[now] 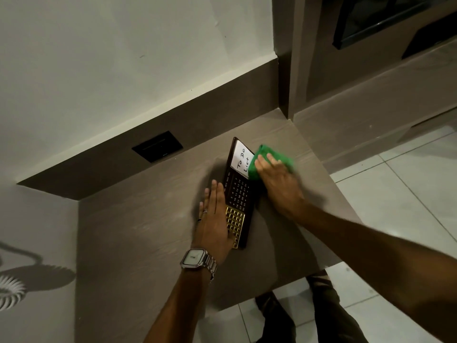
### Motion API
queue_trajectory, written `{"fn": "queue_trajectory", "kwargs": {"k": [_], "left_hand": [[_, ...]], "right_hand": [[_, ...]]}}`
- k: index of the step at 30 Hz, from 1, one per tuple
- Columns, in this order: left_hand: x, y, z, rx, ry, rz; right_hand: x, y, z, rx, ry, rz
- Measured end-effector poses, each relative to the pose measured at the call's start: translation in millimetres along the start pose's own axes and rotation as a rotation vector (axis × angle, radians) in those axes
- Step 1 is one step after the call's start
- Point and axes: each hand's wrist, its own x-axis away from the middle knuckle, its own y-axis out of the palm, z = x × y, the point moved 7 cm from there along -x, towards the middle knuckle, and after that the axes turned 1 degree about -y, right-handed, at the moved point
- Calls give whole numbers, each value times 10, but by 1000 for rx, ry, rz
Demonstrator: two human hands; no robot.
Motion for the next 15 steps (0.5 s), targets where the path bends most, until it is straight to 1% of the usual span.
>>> {"fn": "queue_trajectory", "kwargs": {"k": [3,5,8,10,13,15], "left_hand": [[2,-17,16,1,12,7],[6,-13,20,-4,15,6],[5,-7,4,9,15,8],[3,-1,-4,16,11,5],[-11,8,-18,13,4,11],[-8,9,-25,14,6,27]], "right_hand": [[450,143,-264,-59,-86,-60],[374,108,-244,-12,-105,-54],[-7,-43,-35,53,-1,-11],[-259,-142,93,77,60,-15],[-387,-209,110,72,65,7],[-210,-156,18,56,42,19]]}}
